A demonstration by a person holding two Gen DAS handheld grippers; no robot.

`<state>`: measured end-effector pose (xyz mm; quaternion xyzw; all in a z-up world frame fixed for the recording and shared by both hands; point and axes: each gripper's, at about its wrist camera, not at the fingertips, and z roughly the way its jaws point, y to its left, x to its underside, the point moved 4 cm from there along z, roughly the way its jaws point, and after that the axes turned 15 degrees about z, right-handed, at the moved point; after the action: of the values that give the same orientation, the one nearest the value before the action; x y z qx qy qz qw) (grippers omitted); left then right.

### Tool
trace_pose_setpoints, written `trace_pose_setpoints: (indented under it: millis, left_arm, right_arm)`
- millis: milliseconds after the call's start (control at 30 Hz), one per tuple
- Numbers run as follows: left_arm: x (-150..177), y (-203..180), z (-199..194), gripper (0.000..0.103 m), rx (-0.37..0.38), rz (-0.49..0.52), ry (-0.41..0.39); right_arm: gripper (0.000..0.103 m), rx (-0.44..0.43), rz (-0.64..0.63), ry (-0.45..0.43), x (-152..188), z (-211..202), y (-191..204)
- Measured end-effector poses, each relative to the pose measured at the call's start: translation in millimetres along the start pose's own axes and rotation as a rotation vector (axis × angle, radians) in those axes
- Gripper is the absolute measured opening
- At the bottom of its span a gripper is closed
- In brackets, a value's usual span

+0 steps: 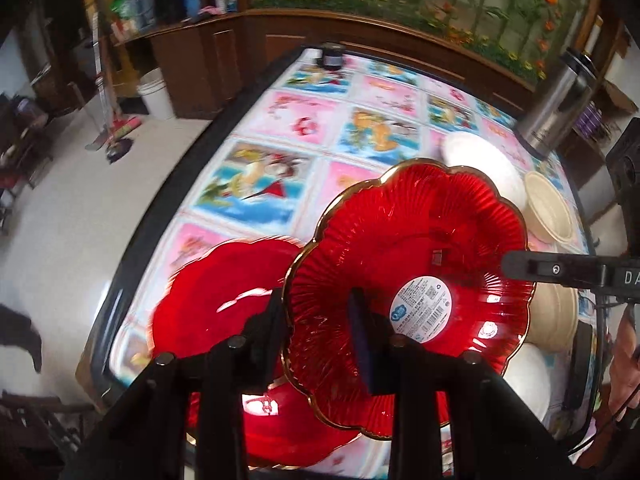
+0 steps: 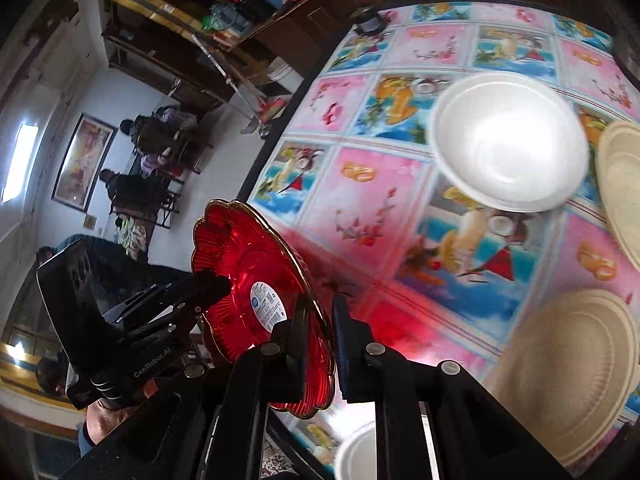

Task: Organize plates and bowls
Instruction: 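Carry the small red plate with the left tool onto the large red plate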

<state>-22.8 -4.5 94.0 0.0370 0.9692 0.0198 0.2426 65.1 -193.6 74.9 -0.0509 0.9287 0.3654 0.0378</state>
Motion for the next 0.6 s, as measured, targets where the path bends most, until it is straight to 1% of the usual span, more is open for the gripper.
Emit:
trace_pose_setpoints:
  millis: [133, 300, 433, 600]
  left_arm:
    - [21.1, 29.5, -3.8, 0.031, -0.030, -0.060, 0.011]
    - [46.1, 60.3, 1.0, 0.031, -0.049, -0.125, 0.036]
    - [57.0, 74.4, 10.6, 0.031, -0.049, -0.150, 0.056]
    - [66.6, 81.3, 28.3, 0.031, -0.040, -0.147, 0.094]
  right_arm:
    - [0.013, 0.014, -0.053, 0.035, 7.8, 29.4, 29.2]
    - [0.013, 0.048, -0.092, 0.083, 19.0, 69.8, 48.1]
    - [0.013, 0.079, -0.109, 0.107, 23.3, 98.2, 54.9]
    - [0.013, 0.127, -0.118, 0.125, 22.4, 125.1, 54.3]
